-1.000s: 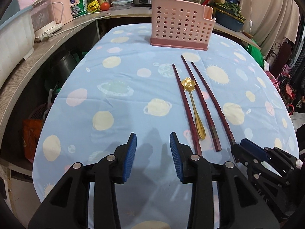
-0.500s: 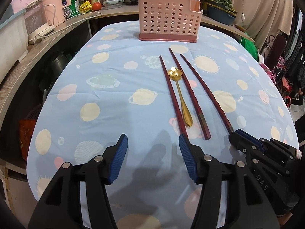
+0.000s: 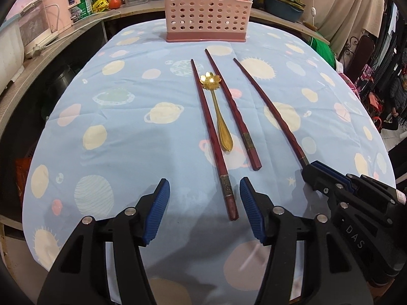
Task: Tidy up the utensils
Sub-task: 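Grasp a dark-red chopstick with the right tool while the left tool grasps another, then lift and lower the dark-red chopstick into the basket while the right tool inserts its one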
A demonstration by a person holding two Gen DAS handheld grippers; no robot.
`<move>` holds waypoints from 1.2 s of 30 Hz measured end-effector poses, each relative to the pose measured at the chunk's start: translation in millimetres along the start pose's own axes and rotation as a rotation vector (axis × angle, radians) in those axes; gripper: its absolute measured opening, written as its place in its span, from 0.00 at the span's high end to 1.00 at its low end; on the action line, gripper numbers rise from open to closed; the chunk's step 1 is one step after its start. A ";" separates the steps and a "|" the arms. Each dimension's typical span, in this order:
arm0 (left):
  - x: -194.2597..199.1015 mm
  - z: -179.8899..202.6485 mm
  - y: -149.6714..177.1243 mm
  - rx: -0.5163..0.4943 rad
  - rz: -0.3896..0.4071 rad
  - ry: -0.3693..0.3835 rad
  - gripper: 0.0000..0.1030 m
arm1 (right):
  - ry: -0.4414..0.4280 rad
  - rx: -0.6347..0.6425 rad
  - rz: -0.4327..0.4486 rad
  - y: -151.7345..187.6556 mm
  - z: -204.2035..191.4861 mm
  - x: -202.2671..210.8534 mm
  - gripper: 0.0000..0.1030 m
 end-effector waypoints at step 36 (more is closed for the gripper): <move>50.4 -32.7 -41.7 0.100 0.112 -0.009 0.93 | -0.026 -0.044 0.169 -52.9 2.6 55.4 0.93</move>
Point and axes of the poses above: each gripper's, at about its wrist camera, not at the fingertips, and x roughly against the way its jaws point, z to its right, y to its underside, the point moved 3 cm from there along -x, roughly the way its jaws point, and after that the axes turned 6 degrees about z, right-handed, at the moved point
